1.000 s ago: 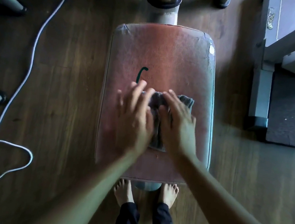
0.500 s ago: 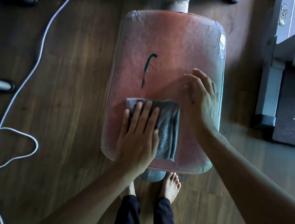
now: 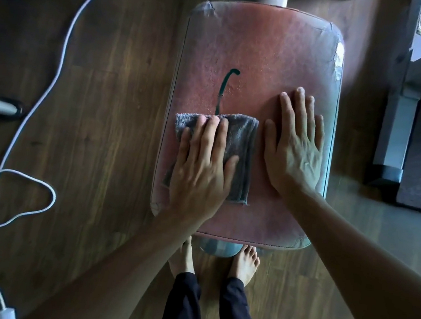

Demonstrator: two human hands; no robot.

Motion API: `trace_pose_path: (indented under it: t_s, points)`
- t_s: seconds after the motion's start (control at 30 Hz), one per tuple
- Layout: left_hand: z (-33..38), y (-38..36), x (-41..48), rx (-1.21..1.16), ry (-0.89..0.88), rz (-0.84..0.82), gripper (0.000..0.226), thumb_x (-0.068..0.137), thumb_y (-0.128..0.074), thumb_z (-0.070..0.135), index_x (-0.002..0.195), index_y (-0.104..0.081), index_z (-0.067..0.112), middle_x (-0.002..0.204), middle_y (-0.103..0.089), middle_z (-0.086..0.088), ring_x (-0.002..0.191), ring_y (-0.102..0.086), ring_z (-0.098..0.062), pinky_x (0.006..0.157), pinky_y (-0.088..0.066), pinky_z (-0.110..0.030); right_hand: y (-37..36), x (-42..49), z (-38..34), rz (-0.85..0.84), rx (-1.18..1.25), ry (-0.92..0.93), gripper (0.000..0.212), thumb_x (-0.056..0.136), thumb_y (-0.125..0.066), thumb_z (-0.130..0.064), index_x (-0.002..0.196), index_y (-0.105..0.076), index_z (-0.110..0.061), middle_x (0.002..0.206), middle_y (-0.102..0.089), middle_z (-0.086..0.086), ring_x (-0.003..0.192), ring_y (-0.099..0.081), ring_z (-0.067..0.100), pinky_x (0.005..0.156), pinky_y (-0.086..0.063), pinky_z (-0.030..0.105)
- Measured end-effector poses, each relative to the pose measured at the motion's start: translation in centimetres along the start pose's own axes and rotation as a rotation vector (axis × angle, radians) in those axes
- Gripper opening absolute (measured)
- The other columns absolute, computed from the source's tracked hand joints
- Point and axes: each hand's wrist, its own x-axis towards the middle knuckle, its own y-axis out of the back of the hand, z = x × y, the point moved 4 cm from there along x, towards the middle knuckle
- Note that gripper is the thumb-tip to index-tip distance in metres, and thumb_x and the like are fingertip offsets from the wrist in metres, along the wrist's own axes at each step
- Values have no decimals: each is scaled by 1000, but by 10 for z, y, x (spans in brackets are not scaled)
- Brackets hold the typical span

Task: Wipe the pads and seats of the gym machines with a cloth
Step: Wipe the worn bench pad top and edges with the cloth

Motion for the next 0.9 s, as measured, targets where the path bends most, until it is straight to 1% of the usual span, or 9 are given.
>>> trace_pose_path:
  t_s: [0.13, 0.2, 0.3, 0.4, 0.5, 0.6, 0.67, 0.77, 0.9]
  points:
    - [5, -1, -23, -1, 4, -47, 60, 107, -29, 40, 156, -25, 6, 163, -24, -11, 153, -15, -26, 124, -15, -49, 0, 0, 0, -8, 1, -3, 53, 106, -26, -41, 156, -20, -23, 165, -9, -1, 152, -1, 16, 124, -1, 36]
    - [2, -2, -29, 3, -38, -71, 61, 107, -29, 41, 156, -25, 5, 163, -24, -12, 153, -15, -26, 124, -16, -49, 0, 0, -1, -4, 4, -5, 53, 106, -27, -40, 156, -21, -23, 165, -8, -1, 152, -1, 16, 124, 0, 35]
    - [-7, -2, -9, 63, -87, -43, 60, 107, -29, 41, 156, -24, 6, 164, -22, -10, 153, -16, -24, 122, -20, -49, 0, 0, -1, 8, 6, -8, 53, 106, -28, -40, 156, -22, -23, 165, -10, -1, 152, -2, 16, 124, -1, 36]
    - [-6, -3, 4, 88, -60, -8, 59, 108, -27, 42, 157, -24, 8, 164, -21, -7, 153, -16, -23, 122, -21, -49, 0, 1, 0, 13, 12, -11, 53, 106, -29, -40, 155, -23, -23, 165, -11, -1, 152, -3, 16, 124, -1, 36]
    - [2, -5, -21, 33, 4, -61, 60, 108, -25, 43, 158, -19, 10, 166, -17, -6, 154, -10, -22, 123, -17, -50, 0, 0, -1, 10, 8, -6, 53, 106, -28, -40, 156, -22, -23, 165, -10, 0, 152, -3, 17, 124, -2, 37]
    - [1, -5, -28, 19, -21, -89, 61, 106, -26, 44, 158, -21, 11, 165, -18, -5, 154, -11, -21, 123, -17, -50, 0, 0, 0, 15, 11, -11, 53, 106, -29, -39, 155, -23, -23, 165, -11, 0, 152, -3, 17, 124, -3, 38]
    - [-5, -4, -4, 48, -58, -47, 60, 107, -28, 43, 157, -23, 12, 165, -19, -4, 154, -13, -20, 122, -19, -49, 0, 0, 0, 20, 16, -17, 52, 106, -30, -39, 155, -24, -22, 165, -12, 0, 152, -4, 17, 124, -4, 38]
    - [-8, -5, 23, 61, -24, -14, 59, 108, -26, 43, 157, -23, 12, 165, -21, -3, 153, -14, -20, 122, -19, -50, -1, 1, 0, 29, 26, -13, 52, 106, -31, -38, 155, -25, -22, 165, -13, 0, 152, -4, 17, 124, -5, 39]
    - [2, -4, -14, 32, 8, -54, 60, 107, -28, 43, 157, -24, 10, 164, -22, -6, 154, -14, -21, 122, -18, -50, -1, 0, 0, 18, 27, -16, 52, 106, -31, -38, 155, -25, -22, 165, -12, 0, 152, -4, 16, 124, -3, 37]
